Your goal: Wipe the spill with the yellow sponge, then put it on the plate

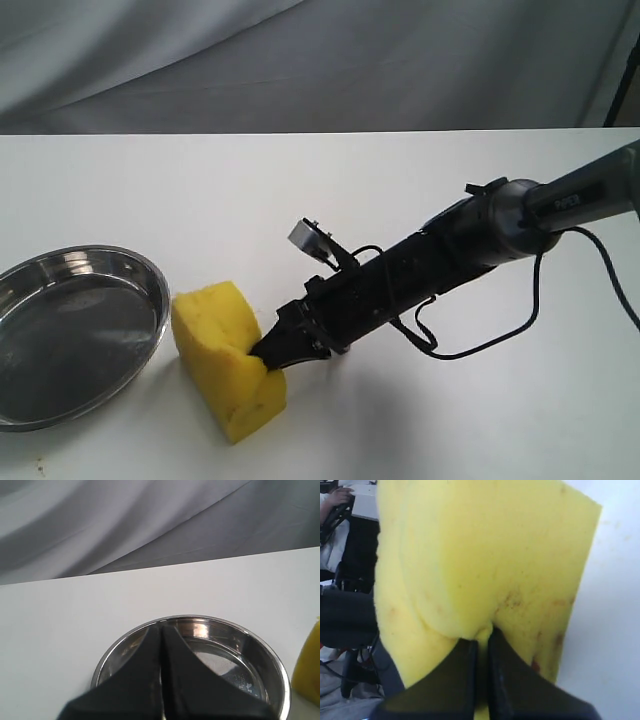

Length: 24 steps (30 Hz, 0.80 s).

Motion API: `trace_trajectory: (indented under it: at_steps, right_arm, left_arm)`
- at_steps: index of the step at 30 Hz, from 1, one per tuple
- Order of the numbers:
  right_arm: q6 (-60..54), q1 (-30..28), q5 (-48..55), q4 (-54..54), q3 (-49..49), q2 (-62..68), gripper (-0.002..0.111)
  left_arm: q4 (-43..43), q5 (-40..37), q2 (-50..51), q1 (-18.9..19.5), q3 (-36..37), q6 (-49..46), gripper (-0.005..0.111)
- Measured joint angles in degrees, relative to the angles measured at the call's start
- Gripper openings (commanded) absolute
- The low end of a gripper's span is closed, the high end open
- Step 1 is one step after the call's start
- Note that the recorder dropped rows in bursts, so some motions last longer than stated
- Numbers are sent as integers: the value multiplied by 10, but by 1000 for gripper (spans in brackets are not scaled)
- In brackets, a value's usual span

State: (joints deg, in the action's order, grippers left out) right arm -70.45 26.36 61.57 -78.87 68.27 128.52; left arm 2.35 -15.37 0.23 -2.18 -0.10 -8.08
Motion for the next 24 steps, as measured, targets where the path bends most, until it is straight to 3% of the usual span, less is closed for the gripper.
trace_trajectory:
  at_steps: [7, 14, 19, 24]
  right_arm:
    - [61, -40, -79, 52, 0, -17, 0]
    - [181, -52, -179, 224, 2, -57, 0]
    - [203, -52, -199, 275, 2, -76, 1]
    - [205, -52, -214, 297, 1, -90, 23]
  left_arm:
    - [0, 0, 0, 0, 0, 0, 0]
    - [0, 0, 0, 0, 0, 0, 0]
    - [0, 0, 0, 0, 0, 0, 0]
    - [0, 0, 0, 0, 0, 0, 0]
